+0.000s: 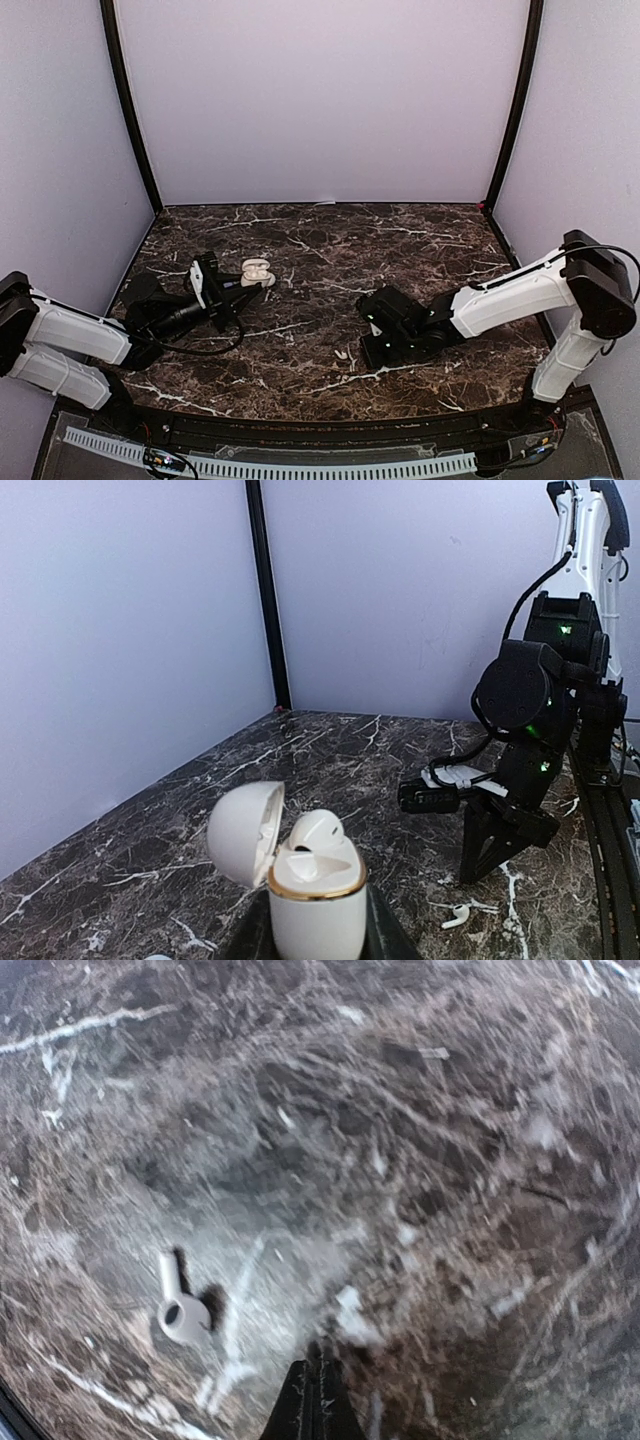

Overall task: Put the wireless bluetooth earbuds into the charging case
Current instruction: Adjust the left earbud at the center of the board.

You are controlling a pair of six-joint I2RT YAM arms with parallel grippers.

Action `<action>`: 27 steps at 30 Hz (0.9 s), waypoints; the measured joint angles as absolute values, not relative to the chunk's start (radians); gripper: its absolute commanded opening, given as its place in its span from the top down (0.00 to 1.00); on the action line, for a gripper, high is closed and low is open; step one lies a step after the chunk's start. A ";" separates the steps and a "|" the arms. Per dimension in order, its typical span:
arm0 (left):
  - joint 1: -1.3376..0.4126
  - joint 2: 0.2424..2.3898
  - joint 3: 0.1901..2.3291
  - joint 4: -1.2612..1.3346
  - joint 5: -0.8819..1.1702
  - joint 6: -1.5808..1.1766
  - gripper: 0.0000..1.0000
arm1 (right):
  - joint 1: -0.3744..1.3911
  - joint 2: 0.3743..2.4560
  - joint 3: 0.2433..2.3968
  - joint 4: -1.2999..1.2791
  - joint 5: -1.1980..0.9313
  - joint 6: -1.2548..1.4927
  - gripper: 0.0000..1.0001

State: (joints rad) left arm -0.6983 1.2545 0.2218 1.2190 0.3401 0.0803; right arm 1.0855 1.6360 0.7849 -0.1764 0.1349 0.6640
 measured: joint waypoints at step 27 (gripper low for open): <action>-0.698 1.263 0.220 1.217 0.370 0.039 0.93 | 1.132 1.745 0.879 -0.067 0.049 0.538 1.00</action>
